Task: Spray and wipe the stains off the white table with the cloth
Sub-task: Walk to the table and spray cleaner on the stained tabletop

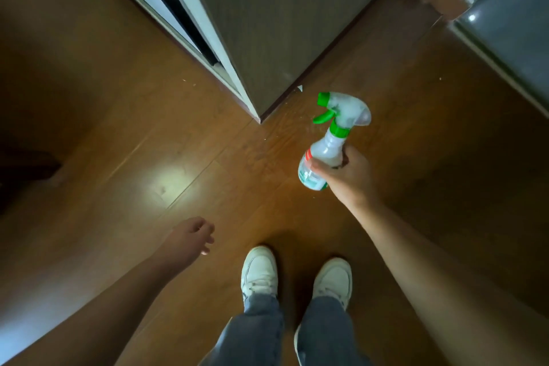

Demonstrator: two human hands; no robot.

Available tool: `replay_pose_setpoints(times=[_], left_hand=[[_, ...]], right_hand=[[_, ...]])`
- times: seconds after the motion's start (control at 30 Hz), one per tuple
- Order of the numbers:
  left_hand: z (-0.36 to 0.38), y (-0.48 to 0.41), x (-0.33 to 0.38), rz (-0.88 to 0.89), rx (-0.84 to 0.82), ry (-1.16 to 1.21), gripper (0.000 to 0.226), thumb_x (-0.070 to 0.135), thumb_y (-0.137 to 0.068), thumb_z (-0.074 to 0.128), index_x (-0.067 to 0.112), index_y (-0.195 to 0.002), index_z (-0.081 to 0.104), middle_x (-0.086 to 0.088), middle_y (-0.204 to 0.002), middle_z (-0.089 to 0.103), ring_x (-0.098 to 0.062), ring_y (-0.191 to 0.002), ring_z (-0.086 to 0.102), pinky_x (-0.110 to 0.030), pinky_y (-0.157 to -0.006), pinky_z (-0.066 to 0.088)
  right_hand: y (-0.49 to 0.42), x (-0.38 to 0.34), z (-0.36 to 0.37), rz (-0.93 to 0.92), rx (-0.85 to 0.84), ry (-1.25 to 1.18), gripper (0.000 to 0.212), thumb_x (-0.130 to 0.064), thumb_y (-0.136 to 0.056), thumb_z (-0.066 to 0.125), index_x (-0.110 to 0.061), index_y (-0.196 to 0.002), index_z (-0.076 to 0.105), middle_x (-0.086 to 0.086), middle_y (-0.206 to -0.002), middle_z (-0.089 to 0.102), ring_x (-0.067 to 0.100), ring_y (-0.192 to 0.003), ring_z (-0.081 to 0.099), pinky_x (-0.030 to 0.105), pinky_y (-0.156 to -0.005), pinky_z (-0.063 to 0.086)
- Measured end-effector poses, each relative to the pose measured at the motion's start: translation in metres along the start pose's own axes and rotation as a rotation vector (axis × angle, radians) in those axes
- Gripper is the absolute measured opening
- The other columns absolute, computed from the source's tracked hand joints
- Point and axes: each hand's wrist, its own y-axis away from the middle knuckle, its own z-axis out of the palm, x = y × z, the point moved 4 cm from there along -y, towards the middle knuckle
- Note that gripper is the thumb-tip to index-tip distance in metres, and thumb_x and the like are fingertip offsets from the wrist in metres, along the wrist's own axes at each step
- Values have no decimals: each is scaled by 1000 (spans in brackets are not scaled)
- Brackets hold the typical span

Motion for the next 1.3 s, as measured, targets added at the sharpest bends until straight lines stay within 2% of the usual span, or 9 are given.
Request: replay_pose_setpoints(times=[0.17,0.3,0.47,0.6,0.7,0.9,1.0,1.13,1.3], left_hand=[[-46,121,16,-80,-43,-19,25,25,-107,45,8,-107,64,-10,-102,71,-20,-81,69,-28,-68,51],[-89,236,46,-63,-59,6,29,27,-108,43,7,-111,64,-11,-105,70,-22,-88,68,-27,-71,51],[-132,367,66,15,6,88,22,28,-107,45,18,-103,64,-5,-100,72,-21,-89,71,-39,-87,59],[-156,442,64,64,44,148,25,25,-107,43,12,-108,64,-9,-103,72,-22,-89,70,-38,-84,57],[-170,480,58,106,93,214,27,23,-108,41,8,-112,64,-13,-107,71,-23,-91,70,-31,-75,55],[-190,522,37,125,257,383,26,26,-107,44,11,-109,66,-6,-103,72,-24,-93,71,-39,-80,56],[-188,538,23,82,332,491,25,25,-107,45,11,-106,66,-7,-103,73,-25,-92,71,-38,-77,53],[-168,559,-6,-38,429,676,25,23,-106,46,11,-106,67,-8,-101,73,-26,-90,71,-43,-83,55],[-93,597,-53,-287,559,965,24,20,-106,46,12,-101,69,-9,-96,73,-27,-84,68,-39,-75,54]], right_hand=[[114,-79,-50,116,-37,33,34,-43,-74,85,-30,-95,62,-14,-92,71,-2,-84,68,23,-74,55],[207,-147,-96,160,-96,131,55,-66,-63,77,-26,-99,64,-10,-92,71,3,-84,68,33,-74,58],[299,-256,-148,87,-197,202,66,-74,-58,76,-29,-104,63,-12,-96,70,3,-89,69,42,-78,61],[351,-348,-181,-47,-213,241,77,-77,-57,73,-29,-116,60,-12,-107,66,6,-100,66,37,-85,60],[383,-400,-194,-129,-199,234,81,-77,-60,72,-27,-122,57,-11,-114,65,10,-106,65,36,-90,60],[413,-464,-197,-323,-183,288,54,-55,-69,84,-39,-110,53,-18,-106,60,3,-98,61,26,-81,56],[415,-481,-192,-381,-275,307,52,-54,-68,85,-41,-108,54,-24,-103,61,-2,-97,62,26,-81,57],[405,-500,-176,-483,-419,432,60,-66,-61,80,-42,-111,56,-19,-111,63,1,-98,62,28,-84,56],[406,-515,-138,-579,-706,584,49,-55,-66,85,-46,-107,59,-19,-111,61,-2,-98,59,19,-78,48]])
